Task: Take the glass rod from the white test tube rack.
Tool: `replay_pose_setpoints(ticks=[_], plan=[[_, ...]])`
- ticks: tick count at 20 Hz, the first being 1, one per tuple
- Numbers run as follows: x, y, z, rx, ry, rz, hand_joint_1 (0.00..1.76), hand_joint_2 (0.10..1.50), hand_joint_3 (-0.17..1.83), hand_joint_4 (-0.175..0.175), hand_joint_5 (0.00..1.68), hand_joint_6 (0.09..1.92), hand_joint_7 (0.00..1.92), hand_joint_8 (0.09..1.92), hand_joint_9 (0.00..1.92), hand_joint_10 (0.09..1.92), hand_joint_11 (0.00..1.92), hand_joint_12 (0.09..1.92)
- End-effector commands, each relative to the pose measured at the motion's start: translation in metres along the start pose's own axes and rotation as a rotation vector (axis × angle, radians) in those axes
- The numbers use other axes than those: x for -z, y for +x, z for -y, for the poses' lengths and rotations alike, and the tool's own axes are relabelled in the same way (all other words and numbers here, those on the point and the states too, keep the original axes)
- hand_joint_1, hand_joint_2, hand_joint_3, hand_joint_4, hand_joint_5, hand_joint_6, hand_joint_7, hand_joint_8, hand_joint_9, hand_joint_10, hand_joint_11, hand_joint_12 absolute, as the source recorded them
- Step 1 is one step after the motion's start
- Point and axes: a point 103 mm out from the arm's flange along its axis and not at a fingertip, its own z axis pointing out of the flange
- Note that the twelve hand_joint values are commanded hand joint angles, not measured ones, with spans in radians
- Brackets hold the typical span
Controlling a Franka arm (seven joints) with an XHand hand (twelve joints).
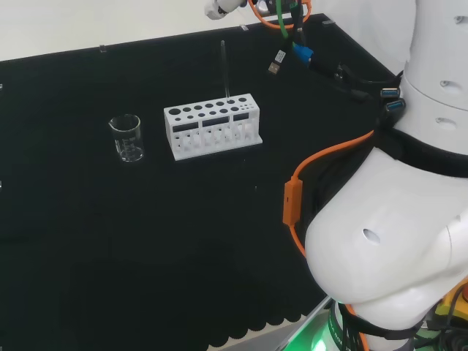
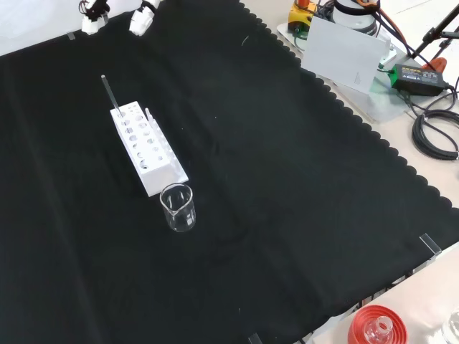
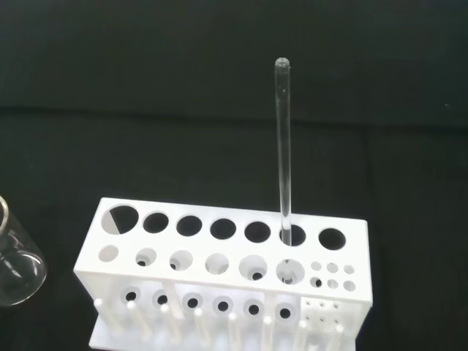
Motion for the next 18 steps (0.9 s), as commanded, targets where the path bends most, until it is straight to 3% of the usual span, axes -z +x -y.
replay_pose_setpoints(ticks=[1,9,12,18], plan=[[-0.017,0.004,-0.014,0.032,0.004,-0.006,0.61,0.92,0.31,-0.04,0.34,0.56,0.59,0.79,0.82,0.7,0.79,1.23],[-0.024,0.009,-0.021,0.028,0.017,-0.005,0.61,0.91,0.32,-0.041,0.34,0.59,0.6,0.79,0.82,0.7,0.8,1.23],[-0.027,0.021,-0.025,0.017,0.057,0.06,0.61,0.91,0.32,-0.042,0.34,0.6,0.6,0.79,0.83,0.7,0.8,1.23],[-0.037,0.008,-0.03,0.039,0.031,-0.005,0.61,0.9,0.34,-0.043,0.33,0.63,0.6,0.79,0.83,0.7,0.81,1.22]])
